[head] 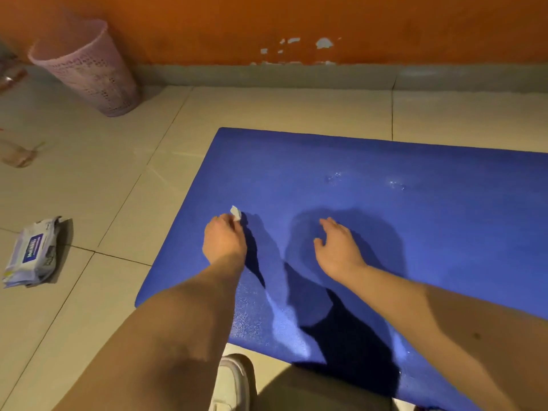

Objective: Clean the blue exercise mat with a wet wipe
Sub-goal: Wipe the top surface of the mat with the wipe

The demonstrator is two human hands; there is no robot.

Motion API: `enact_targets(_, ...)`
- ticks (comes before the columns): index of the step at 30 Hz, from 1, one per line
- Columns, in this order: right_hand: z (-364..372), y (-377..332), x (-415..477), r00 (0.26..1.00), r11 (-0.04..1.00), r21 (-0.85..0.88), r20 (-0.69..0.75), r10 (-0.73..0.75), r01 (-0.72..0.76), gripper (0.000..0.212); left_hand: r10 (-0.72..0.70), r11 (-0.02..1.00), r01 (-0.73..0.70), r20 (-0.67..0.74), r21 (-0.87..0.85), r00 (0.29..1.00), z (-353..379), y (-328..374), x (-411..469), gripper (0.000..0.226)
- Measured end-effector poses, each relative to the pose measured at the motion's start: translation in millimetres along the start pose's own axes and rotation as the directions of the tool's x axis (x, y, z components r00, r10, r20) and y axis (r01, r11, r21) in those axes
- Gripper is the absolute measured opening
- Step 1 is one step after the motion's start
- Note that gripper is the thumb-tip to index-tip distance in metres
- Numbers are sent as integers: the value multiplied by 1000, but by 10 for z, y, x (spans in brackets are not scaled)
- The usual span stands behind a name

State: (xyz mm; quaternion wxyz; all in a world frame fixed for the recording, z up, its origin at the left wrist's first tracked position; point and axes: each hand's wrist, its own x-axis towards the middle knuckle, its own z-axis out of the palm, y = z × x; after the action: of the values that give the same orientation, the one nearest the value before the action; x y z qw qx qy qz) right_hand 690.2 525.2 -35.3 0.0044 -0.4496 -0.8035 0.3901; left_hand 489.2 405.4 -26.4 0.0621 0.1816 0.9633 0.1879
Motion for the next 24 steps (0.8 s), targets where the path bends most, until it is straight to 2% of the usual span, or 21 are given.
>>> enact_targets(2, 18, 105, 64, 998, 986, -152, 8, -69, 70, 59, 109, 990, -108, 1, 86, 994, 159, -19, 79, 38)
enact_targets(6, 50, 286, 144, 987, 917, -365, 66, -147, 161, 66, 223, 945, -273, 256, 179, 941, 491, -9, -16, 23)
enact_targets(9, 102, 408, 164, 978, 833, -512, 106, -179, 208, 67, 338, 863, -425, 311, 274, 888, 701, -44, -186, 43)
enact_targets(12, 159, 496, 186, 984, 788, -590, 123, -129, 177, 66, 343, 892, -403, 273, 203, 899, 811, -137, -141, 57)
enact_targets(15, 193, 564, 193, 990, 787, -605, 125, -58, 123, 66, 317, 931, -352, 265, 99, 911, 810, -110, 8, 56)
enact_targets(17, 220, 611, 196, 990, 785, -606, 130, -61, 127, 66, 274, 954, -298, 289, 40, 917, 829, -68, 107, 57)
enact_targets(18, 223, 628, 204, 990, 788, -602, 121, -73, 132, 67, 274, 948, -307, 284, 79, 919, 817, -9, 81, 64)
enact_targets(19, 227, 649, 216, 991, 795, -592, 108, -84, 132, 71, 265, 918, -347, 351, 194, 898, 849, 35, 124, 70)
enact_targets(20, 227, 667, 226, 990, 802, -581, 99, -96, 136, 78, 301, 872, -401, 339, 282, 891, 898, 94, 95, 69)
enact_targets(21, 239, 694, 231, 989, 807, -573, 95, -110, 145, 82, 326, 905, -385, 285, 181, 901, 1015, 139, -15, 63)
enact_targets(22, 254, 719, 233, 988, 807, -570, 95, -119, 152, 82, 327, 945, -315, 214, -90, 920, 1123, 206, -183, 57)
enact_targets(23, 270, 744, 236, 988, 808, -569, 88, -127, 155, 80, 319, 921, -262, 174, -287, 932, 1114, 304, -348, 52)
enact_targets(24, 283, 766, 237, 987, 810, -565, 73, -141, 157, 78, 362, 901, -280, 219, -330, 906, 1088, 427, -449, 50)
